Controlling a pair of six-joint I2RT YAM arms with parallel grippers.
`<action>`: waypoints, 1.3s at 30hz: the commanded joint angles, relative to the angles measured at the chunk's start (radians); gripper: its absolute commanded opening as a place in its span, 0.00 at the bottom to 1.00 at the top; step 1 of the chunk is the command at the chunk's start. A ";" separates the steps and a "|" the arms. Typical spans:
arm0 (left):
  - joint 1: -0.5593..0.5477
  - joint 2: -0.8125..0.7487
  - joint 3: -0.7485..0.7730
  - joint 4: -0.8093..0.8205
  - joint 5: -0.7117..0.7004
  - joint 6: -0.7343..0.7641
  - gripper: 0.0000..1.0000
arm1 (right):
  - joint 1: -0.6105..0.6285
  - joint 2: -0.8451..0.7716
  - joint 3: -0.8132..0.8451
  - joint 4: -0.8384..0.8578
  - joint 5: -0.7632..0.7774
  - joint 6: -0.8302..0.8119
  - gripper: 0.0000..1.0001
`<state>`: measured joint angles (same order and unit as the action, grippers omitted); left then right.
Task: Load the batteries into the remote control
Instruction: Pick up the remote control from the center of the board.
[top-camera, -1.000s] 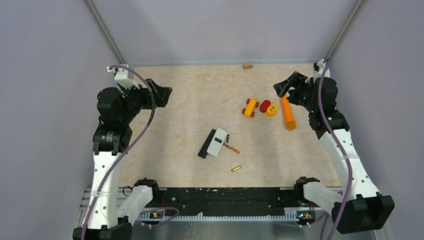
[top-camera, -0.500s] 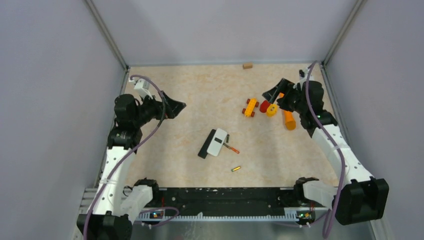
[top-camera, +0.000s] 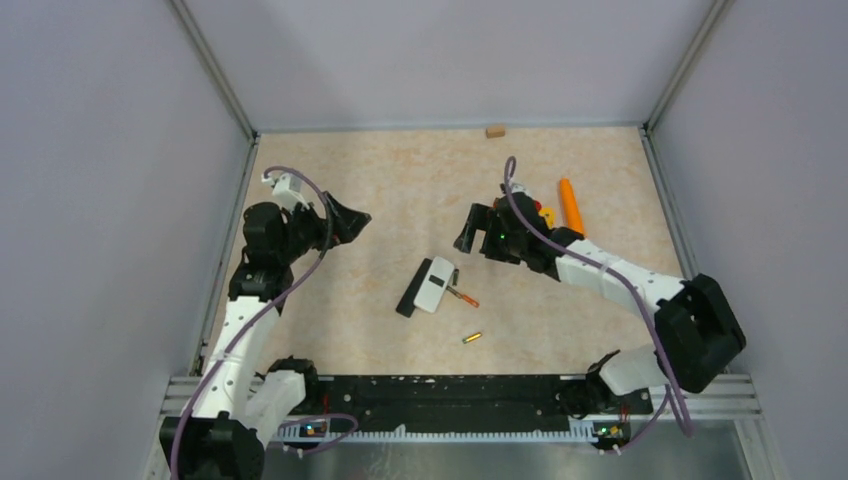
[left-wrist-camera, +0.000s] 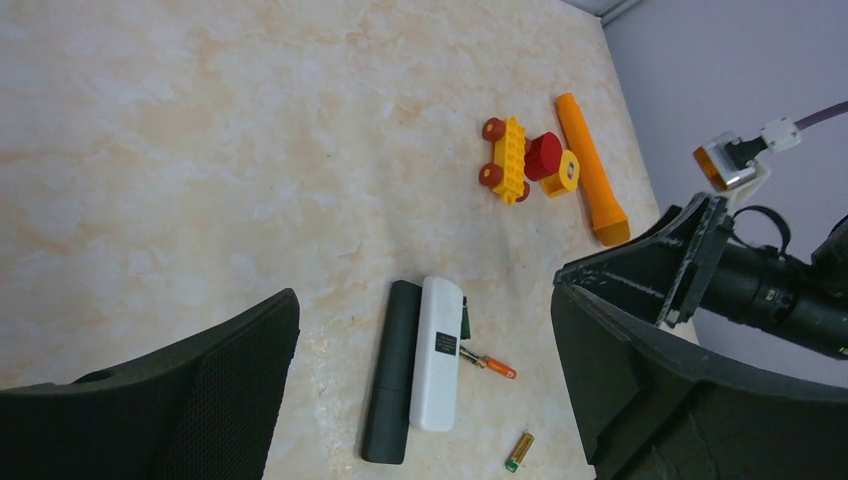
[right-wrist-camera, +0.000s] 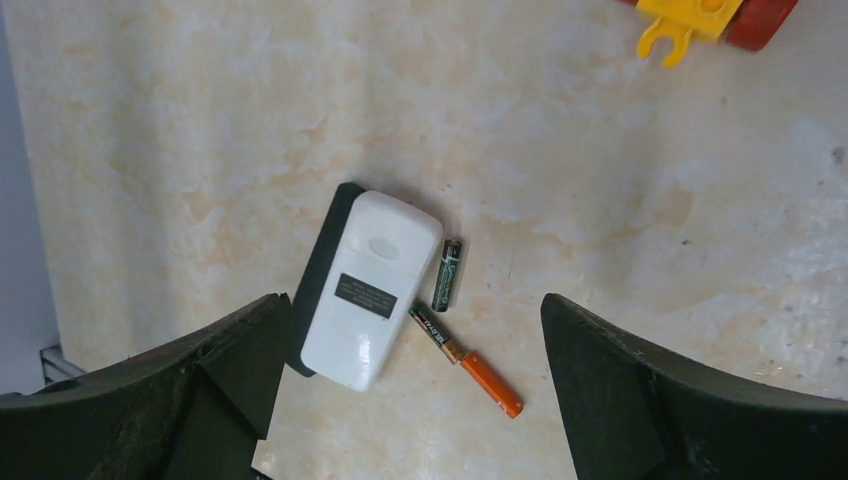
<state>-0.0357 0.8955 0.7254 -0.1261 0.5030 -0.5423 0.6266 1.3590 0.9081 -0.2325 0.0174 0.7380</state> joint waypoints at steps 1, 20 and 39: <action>-0.004 -0.037 -0.012 0.061 -0.064 -0.020 0.99 | 0.099 0.097 0.031 0.054 0.098 0.114 0.96; -0.004 -0.060 -0.002 -0.031 -0.199 0.033 0.99 | 0.218 0.381 0.182 0.009 0.084 0.344 0.87; -0.004 -0.053 0.000 -0.062 -0.259 0.033 0.99 | 0.217 0.461 0.202 0.064 0.029 0.392 0.62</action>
<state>-0.0364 0.8528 0.7151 -0.1997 0.2630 -0.5213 0.8310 1.8111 1.0832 -0.2050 0.0551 1.1164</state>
